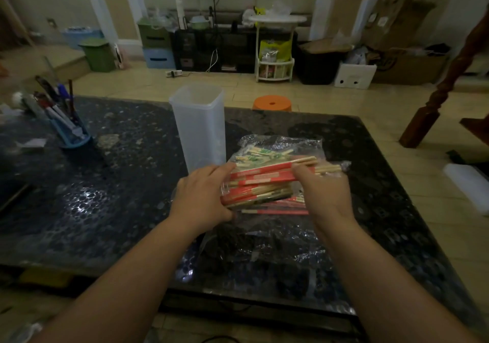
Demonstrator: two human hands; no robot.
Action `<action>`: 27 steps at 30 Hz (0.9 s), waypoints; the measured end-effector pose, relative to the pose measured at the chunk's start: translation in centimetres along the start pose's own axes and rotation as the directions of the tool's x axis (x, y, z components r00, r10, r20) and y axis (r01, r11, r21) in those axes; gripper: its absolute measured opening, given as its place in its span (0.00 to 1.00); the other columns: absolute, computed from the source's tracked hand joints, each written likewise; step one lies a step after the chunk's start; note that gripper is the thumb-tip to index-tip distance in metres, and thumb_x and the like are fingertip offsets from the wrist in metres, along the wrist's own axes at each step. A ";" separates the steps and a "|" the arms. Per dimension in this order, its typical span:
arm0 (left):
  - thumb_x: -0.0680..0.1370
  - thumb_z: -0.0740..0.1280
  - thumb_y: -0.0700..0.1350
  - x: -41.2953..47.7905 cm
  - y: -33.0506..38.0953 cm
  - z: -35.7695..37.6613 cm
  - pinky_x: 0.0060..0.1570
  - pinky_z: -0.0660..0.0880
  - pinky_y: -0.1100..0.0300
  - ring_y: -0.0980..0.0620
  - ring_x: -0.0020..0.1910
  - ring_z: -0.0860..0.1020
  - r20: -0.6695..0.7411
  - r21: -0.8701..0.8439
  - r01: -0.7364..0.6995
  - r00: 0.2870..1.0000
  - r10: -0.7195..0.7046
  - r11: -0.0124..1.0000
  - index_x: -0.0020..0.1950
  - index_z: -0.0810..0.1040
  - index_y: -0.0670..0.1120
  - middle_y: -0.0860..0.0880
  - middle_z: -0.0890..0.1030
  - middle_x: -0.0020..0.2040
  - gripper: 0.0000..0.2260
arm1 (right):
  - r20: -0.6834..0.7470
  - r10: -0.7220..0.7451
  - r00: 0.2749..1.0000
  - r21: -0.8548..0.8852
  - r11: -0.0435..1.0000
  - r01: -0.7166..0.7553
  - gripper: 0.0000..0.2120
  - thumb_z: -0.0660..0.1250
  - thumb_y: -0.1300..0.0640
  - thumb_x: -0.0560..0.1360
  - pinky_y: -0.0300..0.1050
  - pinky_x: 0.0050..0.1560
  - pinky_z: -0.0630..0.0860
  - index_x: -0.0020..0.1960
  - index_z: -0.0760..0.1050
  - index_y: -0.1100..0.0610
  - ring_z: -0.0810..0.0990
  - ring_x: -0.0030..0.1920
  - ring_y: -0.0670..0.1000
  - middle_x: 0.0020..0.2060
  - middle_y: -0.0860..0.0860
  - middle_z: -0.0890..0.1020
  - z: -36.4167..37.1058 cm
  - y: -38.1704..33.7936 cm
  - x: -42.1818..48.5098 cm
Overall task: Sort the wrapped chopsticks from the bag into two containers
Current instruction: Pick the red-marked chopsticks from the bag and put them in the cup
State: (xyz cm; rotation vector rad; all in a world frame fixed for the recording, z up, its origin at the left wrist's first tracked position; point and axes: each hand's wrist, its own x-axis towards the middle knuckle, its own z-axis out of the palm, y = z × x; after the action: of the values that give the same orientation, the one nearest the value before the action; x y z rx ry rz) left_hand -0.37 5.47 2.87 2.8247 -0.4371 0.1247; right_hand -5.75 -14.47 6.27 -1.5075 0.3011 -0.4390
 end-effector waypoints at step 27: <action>0.67 0.76 0.58 -0.2 0.2 -0.3 0.69 0.62 0.47 0.50 0.70 0.67 0.001 0.023 -0.034 0.999 0.034 0.999 0.79 0.57 0.60 0.54 0.69 0.72 0.45 | 0.473 -0.087 0.876 -0.717 0.540 0.441 0.31 0.65 0.38 0.76 0.50 0.76 0.56 0.75 0.65 0.49 0.58 0.75 0.48 0.76 0.45 0.62 0.5 2.9 0.1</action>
State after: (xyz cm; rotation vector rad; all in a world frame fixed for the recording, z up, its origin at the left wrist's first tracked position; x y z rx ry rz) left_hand -0.68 5.43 3.17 2.8403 -0.4873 0.1368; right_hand -5.19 -14.05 3.38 -2.5512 -0.0942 -0.2221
